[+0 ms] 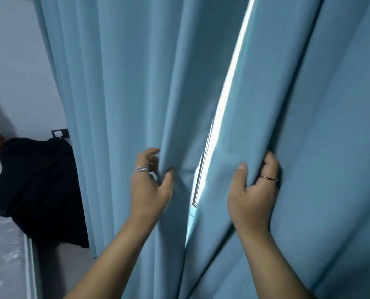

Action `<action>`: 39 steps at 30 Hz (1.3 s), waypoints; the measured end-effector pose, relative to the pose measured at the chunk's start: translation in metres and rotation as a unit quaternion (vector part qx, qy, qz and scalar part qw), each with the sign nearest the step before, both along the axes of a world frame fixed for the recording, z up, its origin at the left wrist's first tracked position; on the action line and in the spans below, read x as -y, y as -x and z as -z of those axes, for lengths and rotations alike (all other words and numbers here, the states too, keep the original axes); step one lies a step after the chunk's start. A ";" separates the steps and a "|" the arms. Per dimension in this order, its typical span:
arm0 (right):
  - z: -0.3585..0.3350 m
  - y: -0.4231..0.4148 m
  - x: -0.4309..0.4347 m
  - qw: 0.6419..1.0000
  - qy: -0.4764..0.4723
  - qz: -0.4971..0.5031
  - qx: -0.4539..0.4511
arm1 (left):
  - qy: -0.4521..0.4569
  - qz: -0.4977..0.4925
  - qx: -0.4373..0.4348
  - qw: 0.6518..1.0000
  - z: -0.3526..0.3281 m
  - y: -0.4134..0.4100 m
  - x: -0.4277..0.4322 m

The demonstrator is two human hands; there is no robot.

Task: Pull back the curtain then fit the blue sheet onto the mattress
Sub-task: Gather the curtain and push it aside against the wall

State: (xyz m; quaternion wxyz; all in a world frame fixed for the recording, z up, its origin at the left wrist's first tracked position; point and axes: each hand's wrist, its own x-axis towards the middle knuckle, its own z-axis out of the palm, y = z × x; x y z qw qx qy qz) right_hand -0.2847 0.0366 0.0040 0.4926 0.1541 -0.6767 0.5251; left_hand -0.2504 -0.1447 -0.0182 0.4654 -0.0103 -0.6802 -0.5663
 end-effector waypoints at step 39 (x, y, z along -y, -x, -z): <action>-0.003 -0.017 -0.030 0.947 0.187 0.213 0.151 | -0.003 0.663 -0.003 0.749 -0.019 0.136 -0.153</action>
